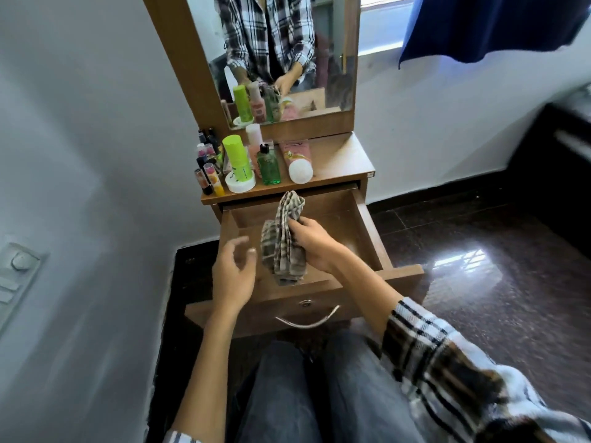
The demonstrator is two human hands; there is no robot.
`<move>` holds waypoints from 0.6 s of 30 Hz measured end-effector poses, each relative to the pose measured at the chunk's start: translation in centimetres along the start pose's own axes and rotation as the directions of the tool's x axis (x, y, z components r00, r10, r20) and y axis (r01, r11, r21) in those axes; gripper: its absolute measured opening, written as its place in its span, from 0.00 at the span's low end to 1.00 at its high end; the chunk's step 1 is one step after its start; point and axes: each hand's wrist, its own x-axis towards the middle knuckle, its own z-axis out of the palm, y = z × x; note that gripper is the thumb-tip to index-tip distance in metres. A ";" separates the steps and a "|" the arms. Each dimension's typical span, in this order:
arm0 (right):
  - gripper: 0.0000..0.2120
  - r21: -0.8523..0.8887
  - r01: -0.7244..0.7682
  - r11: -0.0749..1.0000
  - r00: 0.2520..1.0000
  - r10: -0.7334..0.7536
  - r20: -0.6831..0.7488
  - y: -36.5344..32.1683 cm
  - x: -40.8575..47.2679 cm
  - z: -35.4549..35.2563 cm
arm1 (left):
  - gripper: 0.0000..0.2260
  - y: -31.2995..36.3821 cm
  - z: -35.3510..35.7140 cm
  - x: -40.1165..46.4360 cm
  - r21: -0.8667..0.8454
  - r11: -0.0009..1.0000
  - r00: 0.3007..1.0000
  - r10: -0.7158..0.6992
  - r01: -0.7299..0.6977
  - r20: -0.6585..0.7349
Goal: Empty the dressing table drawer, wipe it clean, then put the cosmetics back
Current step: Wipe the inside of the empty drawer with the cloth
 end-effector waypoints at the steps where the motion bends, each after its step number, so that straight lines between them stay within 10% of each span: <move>1: 0.15 0.031 0.029 0.999 0.999 -0.030 0.016 -0.4 -0.8 -0.5 | 0.11 1.1 0.8 0.3 -0.057 0.998 0.997 0.017 -0.013 0.074; 5: 0.16 0.039 0.182 0.982 0.983 -0.183 0.003 -2.0 -4.0 -2.7 | 0.11 4.7 4.1 0.2 -0.398 0.909 0.951 0.005 0.125 0.310; 9: 0.19 -0.461 0.298 0.836 0.954 -0.275 0.119 -2.8 -6.4 -4.0 | 0.29 7.4 7.2 -0.6 -0.549 0.717 0.852 -0.122 0.430 0.509; 14: 0.31 -0.719 0.316 0.619 0.948 -0.178 0.264 -2.4 -7.4 -5.2 | 0.14 8.3 8.4 -0.3 -0.669 0.408 0.784 -0.324 0.621 0.530; 18: 0.28 -0.824 0.312 0.473 0.940 -0.279 0.196 -2.8 -7.5 -8.7 | 0.11 9.0 9.0 0.3 -0.611 0.569 0.833 -0.418 0.550 0.361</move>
